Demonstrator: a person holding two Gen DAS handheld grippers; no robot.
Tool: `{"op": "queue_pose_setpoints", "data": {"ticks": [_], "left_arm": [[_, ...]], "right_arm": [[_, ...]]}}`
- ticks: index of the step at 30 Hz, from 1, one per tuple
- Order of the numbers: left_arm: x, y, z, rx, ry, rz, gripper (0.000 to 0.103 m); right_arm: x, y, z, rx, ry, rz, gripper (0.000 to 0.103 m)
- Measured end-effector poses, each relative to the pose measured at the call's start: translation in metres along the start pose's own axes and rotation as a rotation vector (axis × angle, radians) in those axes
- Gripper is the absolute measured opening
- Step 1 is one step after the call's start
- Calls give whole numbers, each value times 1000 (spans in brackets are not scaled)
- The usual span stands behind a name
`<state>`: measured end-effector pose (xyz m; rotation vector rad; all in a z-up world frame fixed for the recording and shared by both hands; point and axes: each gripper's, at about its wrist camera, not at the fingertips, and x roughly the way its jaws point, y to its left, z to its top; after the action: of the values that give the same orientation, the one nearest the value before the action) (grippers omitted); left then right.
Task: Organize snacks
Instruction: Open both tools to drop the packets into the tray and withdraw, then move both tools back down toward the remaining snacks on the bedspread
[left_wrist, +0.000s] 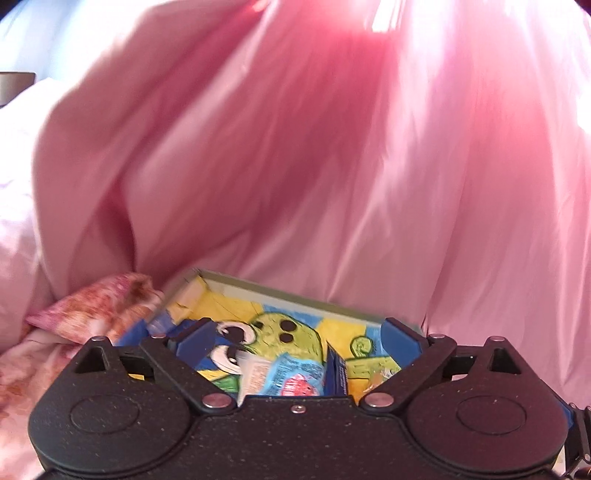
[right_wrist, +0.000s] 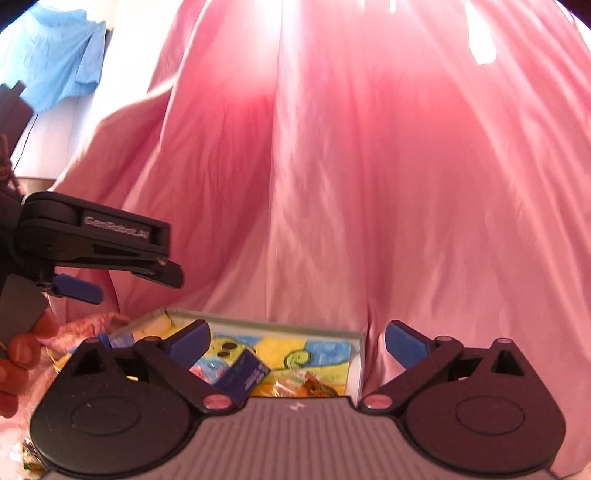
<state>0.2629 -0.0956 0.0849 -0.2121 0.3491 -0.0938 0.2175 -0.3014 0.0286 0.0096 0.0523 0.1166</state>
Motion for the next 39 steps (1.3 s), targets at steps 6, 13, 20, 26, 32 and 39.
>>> {"op": "queue_pose_setpoints", "data": {"ticks": [6, 13, 20, 26, 32, 39], "left_arm": [[-49, 26, -5, 8, -40, -5, 100], [-101, 61, -30, 29, -56, 42, 101], [-146, 101, -64, 24, -25, 90, 101], [-171, 131, -94, -2, 45, 128, 101], [-179, 149, -119, -25, 129, 146, 101], [-169, 159, -137, -18, 243, 181, 100]], "right_arm": [[-35, 15, 10, 7, -72, -24, 103], [-74, 32, 12, 32, -97, -13, 103], [-112, 53, -1, -11, -85, 33, 103], [-138, 70, -18, -38, -15, 71, 103], [-159, 86, -36, -48, 103, 128, 103], [-162, 97, -65, -42, 314, 181, 103]]}}
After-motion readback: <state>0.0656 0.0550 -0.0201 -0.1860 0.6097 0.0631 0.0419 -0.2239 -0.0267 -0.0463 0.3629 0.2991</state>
